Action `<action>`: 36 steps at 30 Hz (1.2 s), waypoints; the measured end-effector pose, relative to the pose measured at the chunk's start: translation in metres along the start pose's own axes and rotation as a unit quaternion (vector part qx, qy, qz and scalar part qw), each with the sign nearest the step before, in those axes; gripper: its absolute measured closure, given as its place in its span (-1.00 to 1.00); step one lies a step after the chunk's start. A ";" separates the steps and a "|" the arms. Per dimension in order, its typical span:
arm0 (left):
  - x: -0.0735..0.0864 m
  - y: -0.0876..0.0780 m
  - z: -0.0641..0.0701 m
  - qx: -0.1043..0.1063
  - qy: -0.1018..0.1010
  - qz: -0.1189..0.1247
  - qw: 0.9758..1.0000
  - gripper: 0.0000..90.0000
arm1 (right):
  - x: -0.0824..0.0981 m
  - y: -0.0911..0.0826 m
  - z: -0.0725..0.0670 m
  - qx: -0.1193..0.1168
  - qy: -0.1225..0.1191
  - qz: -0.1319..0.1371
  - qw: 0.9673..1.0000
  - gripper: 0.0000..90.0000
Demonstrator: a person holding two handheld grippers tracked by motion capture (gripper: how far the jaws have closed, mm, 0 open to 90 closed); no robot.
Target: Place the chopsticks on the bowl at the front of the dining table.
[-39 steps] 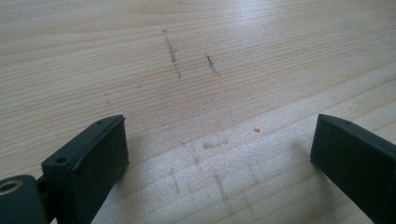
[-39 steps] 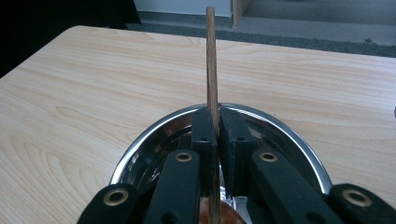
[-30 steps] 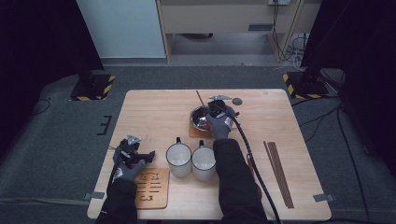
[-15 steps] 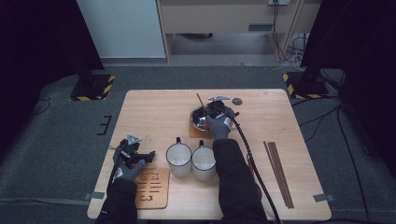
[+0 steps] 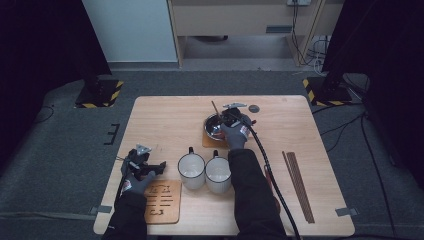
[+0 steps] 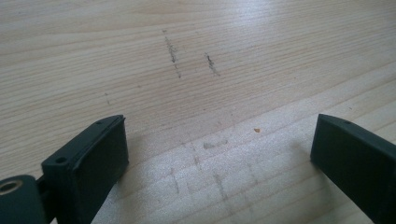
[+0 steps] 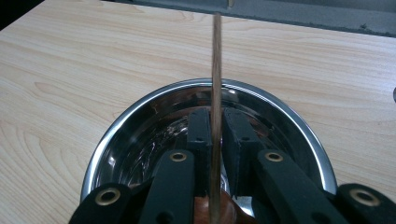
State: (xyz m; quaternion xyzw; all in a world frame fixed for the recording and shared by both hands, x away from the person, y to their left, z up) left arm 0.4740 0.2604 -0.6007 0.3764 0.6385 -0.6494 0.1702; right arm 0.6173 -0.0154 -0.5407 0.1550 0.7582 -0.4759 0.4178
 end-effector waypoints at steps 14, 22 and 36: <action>0.000 0.000 0.000 0.000 0.000 0.000 1.000 -0.93 | -0.004 -0.006 0.000 -0.002 0.003 0.012 1.000 0.65; 0.000 0.000 0.000 0.000 0.000 0.000 1.000 -0.93 | -0.011 -0.017 -0.001 -0.014 0.003 0.028 0.999 0.49; 0.000 0.000 0.000 0.000 0.000 0.000 1.000 -0.93 | -0.024 -0.048 -0.002 -0.023 -0.014 0.044 0.999 0.37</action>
Point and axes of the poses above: each handheld gripper's, and its own axes: y roughly forward along the jaws, x roughly out of its underside, z roughly to its right, the point moved 9 cm from there along y, roughly forward along the jaws, and after that the axes turned 8 degrees about -x, right-handed, at the moved point
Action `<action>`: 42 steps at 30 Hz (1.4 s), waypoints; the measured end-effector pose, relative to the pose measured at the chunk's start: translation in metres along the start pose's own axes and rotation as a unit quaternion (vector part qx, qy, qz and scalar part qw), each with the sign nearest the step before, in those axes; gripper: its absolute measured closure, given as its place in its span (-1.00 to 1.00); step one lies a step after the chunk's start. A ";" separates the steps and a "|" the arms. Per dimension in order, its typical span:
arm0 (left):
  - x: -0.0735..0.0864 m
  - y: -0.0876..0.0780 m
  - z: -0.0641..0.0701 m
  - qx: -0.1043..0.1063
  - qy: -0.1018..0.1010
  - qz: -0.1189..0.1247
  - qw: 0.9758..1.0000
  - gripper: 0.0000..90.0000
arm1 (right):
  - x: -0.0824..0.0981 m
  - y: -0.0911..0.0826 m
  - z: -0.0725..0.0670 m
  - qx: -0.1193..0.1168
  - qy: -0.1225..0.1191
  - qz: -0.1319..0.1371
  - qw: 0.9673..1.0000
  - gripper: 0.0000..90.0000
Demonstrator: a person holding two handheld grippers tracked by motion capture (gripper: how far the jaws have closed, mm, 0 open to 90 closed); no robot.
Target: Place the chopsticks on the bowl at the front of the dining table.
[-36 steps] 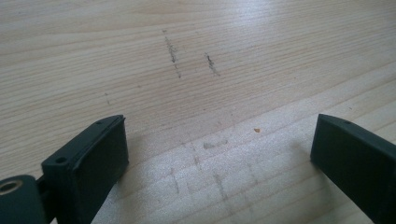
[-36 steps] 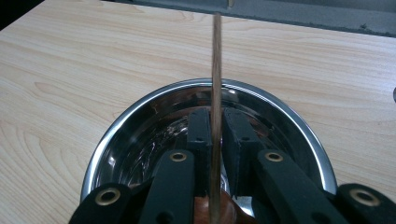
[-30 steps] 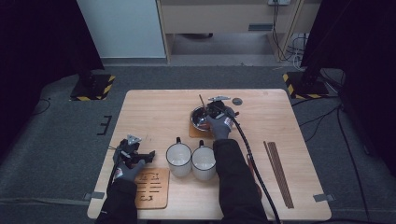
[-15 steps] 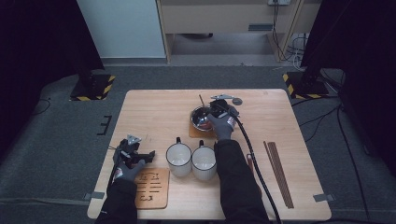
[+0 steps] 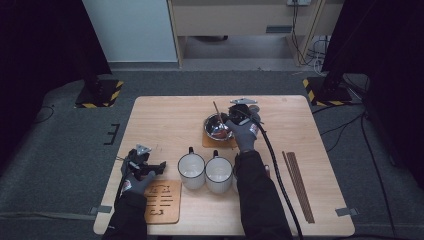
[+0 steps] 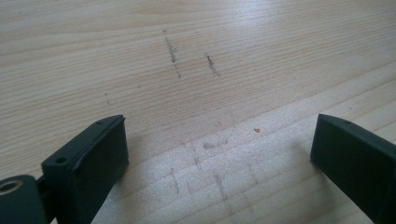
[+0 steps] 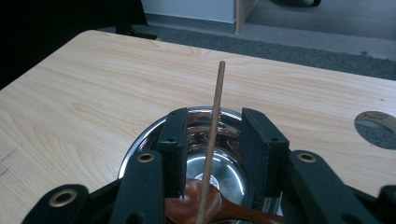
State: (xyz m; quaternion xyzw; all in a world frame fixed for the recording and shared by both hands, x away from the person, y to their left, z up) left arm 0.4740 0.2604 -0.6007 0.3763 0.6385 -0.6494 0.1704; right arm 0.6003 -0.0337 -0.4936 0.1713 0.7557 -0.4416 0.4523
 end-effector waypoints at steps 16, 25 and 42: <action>0.000 0.000 0.000 0.000 0.000 0.000 1.000 -0.94 | -0.012 -0.050 0.009 -0.002 -0.017 0.022 1.000 0.31; 0.000 0.000 0.000 0.000 0.000 0.000 1.000 -0.93 | -0.017 -0.078 0.014 -0.002 -0.029 0.030 0.999 0.27; 0.000 0.000 0.000 0.000 0.000 0.000 1.000 -0.94 | -0.004 -0.139 0.043 0.010 -0.013 0.052 0.999 0.20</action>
Point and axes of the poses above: each handheld gripper's, and its own axes: y roughly forward along the jaws, x roughly out of its underside, z roughly to its right, the point moved 9 cm from there along y, roughly forward along the jaws, and after that the axes turned 8 degrees about -x, right-handed, at the moved point
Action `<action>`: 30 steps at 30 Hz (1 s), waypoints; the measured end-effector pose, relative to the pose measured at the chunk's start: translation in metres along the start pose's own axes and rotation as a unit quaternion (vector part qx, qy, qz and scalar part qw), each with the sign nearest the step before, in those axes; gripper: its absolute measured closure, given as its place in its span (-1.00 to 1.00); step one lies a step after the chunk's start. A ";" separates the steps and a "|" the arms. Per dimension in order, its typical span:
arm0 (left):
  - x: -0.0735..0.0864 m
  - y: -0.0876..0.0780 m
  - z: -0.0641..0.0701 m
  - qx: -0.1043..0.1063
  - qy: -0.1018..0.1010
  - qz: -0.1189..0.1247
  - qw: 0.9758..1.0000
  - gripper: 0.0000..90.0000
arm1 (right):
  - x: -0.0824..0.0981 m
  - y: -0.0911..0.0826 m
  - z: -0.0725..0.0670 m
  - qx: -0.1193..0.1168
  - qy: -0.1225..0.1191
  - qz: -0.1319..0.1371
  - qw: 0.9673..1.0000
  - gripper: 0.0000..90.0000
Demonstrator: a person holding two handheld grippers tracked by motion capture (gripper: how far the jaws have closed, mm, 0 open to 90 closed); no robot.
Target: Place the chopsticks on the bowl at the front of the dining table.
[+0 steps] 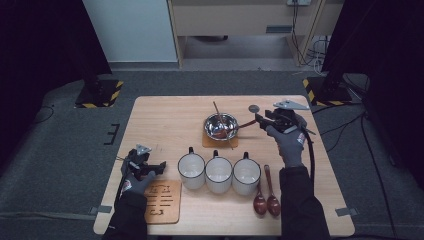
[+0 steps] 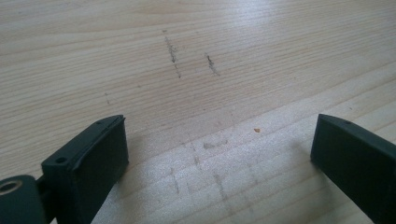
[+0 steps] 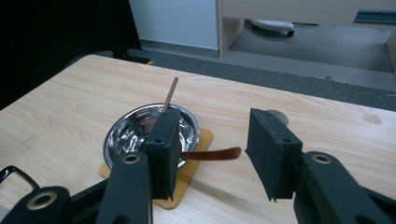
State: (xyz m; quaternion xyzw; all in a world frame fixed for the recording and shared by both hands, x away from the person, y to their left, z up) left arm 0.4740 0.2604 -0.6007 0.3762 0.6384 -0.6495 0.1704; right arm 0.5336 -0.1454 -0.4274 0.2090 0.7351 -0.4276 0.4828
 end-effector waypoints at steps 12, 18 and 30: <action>0.000 0.000 0.000 0.000 0.000 0.000 1.000 -0.94 | 0.025 -0.030 0.020 0.007 0.006 0.001 1.000 0.18; 0.000 0.000 0.000 0.000 0.000 0.000 1.000 -0.94 | 0.038 -0.041 0.030 0.011 0.011 0.001 1.000 0.19; 0.000 0.000 0.000 0.000 0.000 0.000 1.000 -0.94 | 0.057 -0.056 0.035 0.009 0.010 0.002 1.000 0.19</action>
Point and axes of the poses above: each handheld gripper's, and its own axes: y roughly forward along the jaws, x roughly out of its underside, z roughly to its right, the point moved 9 cm from there along y, roughly forward along the jaws, and after that the axes turned 8 degrees about -x, right-handed, at the moved point
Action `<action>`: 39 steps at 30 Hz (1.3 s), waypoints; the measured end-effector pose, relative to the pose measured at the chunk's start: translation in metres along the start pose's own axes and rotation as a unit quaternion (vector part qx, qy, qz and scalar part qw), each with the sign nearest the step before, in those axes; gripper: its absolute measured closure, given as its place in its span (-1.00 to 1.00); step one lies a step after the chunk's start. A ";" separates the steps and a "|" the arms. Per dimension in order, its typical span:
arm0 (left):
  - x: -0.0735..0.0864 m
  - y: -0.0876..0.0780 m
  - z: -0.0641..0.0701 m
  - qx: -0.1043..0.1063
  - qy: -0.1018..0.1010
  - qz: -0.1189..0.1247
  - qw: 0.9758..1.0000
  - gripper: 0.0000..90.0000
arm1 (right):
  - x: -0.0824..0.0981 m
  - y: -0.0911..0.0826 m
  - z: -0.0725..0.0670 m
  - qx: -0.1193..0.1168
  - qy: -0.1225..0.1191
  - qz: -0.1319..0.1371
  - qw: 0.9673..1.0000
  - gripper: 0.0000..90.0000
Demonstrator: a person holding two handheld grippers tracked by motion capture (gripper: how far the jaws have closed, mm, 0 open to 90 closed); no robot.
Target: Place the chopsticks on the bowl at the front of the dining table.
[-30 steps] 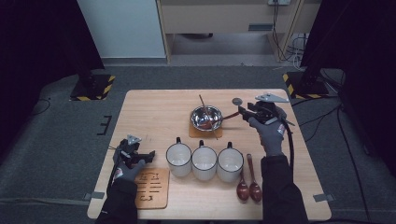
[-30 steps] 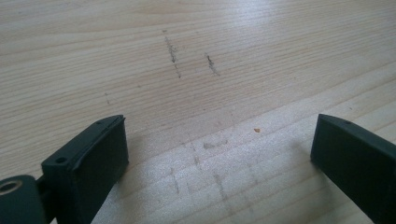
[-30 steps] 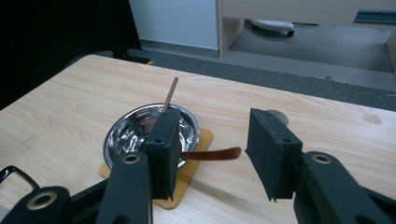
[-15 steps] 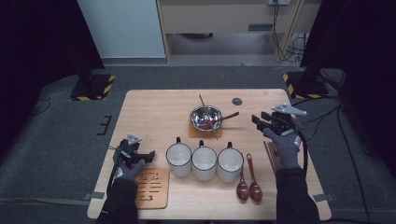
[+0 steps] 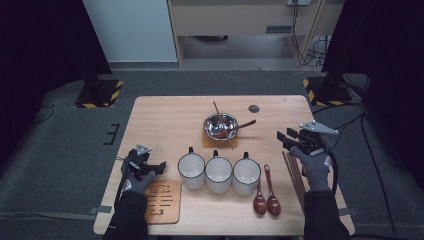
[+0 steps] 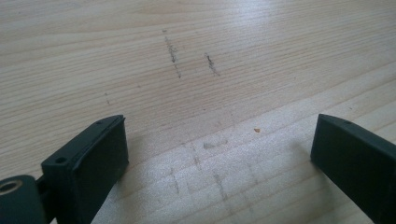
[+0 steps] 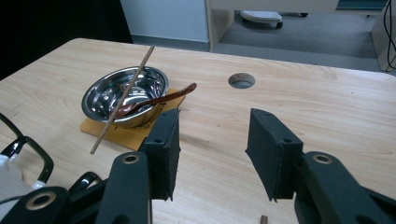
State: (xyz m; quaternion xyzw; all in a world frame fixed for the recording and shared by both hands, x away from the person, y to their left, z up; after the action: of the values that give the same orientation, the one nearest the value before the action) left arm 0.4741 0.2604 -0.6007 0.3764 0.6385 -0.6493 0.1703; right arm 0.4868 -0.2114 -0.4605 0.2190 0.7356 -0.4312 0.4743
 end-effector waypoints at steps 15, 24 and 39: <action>0.000 0.000 0.000 0.000 0.000 0.000 1.000 -0.94 | 0.040 -0.013 0.007 -0.001 0.006 -0.006 1.000 0.21; 0.000 0.000 0.000 0.000 0.000 0.000 1.000 -0.94 | 0.063 -0.019 0.007 -0.001 0.004 -0.017 1.000 0.23; 0.000 0.000 0.000 0.000 0.000 0.000 1.000 -0.94 | 0.100 -0.016 0.007 0.006 0.010 -0.050 0.999 0.30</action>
State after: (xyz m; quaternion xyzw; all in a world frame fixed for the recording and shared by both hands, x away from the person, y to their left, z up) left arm 0.4741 0.2604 -0.6007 0.3764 0.6386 -0.6492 0.1704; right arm 0.4330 -0.2345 -0.5435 0.1892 0.7478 -0.4565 0.4435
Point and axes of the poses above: each handheld gripper's, and its own axes: y roughly forward along the jaws, x roughly out of its underside, z roughly to its right, the point moved 9 cm from there along y, roughly forward along the jaws, and after that the axes turned 8 degrees about -x, right-handed, at the moved point
